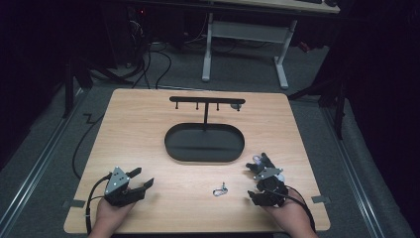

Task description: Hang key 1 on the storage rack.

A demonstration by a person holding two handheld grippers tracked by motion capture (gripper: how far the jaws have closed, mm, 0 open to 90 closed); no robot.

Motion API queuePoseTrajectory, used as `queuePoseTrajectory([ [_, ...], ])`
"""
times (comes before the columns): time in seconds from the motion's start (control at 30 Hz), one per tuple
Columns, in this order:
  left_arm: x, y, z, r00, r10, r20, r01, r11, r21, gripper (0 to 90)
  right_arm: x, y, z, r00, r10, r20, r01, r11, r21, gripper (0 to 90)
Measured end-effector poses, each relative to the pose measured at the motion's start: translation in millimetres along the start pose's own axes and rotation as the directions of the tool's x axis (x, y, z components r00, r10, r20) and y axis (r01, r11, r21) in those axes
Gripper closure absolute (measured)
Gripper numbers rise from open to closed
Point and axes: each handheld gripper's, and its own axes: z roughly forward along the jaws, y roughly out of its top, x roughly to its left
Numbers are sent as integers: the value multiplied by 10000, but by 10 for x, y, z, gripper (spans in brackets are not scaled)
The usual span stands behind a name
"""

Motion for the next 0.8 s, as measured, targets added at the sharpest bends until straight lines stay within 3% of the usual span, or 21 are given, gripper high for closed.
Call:
queuePoseTrajectory([
  [0.23, -11, -2, 10, 10000, 50, 19, -50, 10000, -2, 367, 2, 64, -40, 9977, -503, -452, 545, 9936, 987, 401],
  [0.47, -17, 0, 13, 9998, 167, 73, -168, 9998, 94, 367, -35, 133, -113, 9935, -176, -1127, 389, 9812, 1890, 366],
  [0.67, -17, -1, 15, 9998, 167, 84, -168, 9998, 92, 367, -138, 293, -319, 9897, 309, -1397, -30, 9807, 1957, 325],
  [0.8, -19, -2, 18, 9998, 169, 103, -170, 9998, 90, 367, -242, 368, -458, 9915, 378, -1248, -117, 9789, 2038, 304],
])
